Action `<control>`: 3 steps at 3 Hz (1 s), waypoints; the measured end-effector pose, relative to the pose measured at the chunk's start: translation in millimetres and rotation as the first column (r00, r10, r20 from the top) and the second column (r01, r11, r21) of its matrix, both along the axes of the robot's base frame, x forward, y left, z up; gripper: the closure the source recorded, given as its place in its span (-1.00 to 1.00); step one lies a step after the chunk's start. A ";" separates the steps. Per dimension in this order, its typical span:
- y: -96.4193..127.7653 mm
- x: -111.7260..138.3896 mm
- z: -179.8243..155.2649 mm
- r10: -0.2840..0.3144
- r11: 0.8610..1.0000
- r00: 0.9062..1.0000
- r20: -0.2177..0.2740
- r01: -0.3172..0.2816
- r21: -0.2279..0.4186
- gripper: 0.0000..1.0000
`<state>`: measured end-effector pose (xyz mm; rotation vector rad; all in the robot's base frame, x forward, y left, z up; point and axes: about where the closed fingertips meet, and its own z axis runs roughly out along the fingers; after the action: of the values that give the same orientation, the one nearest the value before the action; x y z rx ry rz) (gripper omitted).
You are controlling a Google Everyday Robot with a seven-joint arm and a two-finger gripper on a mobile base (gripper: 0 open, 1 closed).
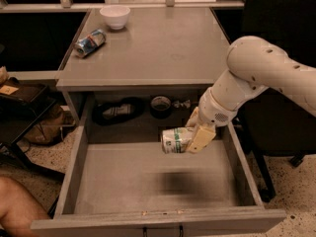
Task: Place 7up can into top drawer
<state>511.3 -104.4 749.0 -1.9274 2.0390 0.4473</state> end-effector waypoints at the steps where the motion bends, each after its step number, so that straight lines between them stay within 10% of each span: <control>1: 0.0 0.0 0.0 0.000 1.000 1.000 0.000 0.000 0.000 1.00; 3: 5.8 -4.3 -30.4 0.021 0.999 0.999 0.042 -0.023 0.039 1.00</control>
Offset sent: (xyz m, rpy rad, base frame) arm -0.0084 0.0066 0.0015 0.0024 -0.0570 0.0146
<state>507.0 -98.6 718.6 -1.9214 1.9705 0.4462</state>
